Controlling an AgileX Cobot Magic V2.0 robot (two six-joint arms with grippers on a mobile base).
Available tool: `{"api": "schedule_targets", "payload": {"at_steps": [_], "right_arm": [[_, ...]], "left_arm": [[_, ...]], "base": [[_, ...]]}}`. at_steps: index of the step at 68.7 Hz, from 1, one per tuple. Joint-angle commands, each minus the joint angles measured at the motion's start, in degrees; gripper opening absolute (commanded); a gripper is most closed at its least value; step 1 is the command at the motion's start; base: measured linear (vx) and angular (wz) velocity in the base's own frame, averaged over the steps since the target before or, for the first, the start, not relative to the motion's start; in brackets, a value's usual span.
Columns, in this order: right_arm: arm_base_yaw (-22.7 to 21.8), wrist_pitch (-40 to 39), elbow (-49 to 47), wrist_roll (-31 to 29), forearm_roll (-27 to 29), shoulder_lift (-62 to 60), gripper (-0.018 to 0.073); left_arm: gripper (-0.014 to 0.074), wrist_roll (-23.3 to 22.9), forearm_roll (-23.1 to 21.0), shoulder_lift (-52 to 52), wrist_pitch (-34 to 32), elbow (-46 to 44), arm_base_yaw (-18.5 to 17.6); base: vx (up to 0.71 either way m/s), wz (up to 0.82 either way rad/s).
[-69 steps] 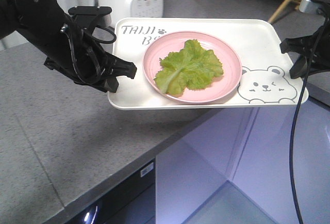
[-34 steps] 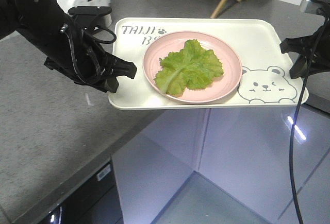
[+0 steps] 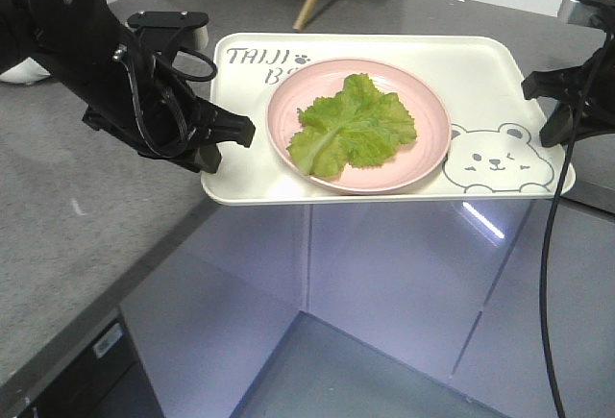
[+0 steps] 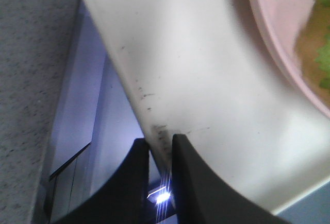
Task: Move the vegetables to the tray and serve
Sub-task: 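Hold the tray level with both grippers while the base turns away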
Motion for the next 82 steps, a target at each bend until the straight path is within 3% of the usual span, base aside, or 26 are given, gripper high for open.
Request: {"api": "schedule_targets", "payload": {"at_steps": [1, 82], "right_arm": [[0.3, 1.4, -1.6, -0.3, 4.7, -3.1, -0.0006], [0.3, 1.4, -1.6, -0.3, 4.7, -3.1, -0.0006]], "left_arm": [[-0.0006, 2.0, -3.7, -3.1, -3.9, -1.7, -1.3], [-0.0006, 2.0, -3.7, -3.1, -3.9, -1.7, -1.3]], "base": [[-0.02, -0.38], [-0.01, -0.33]]}}
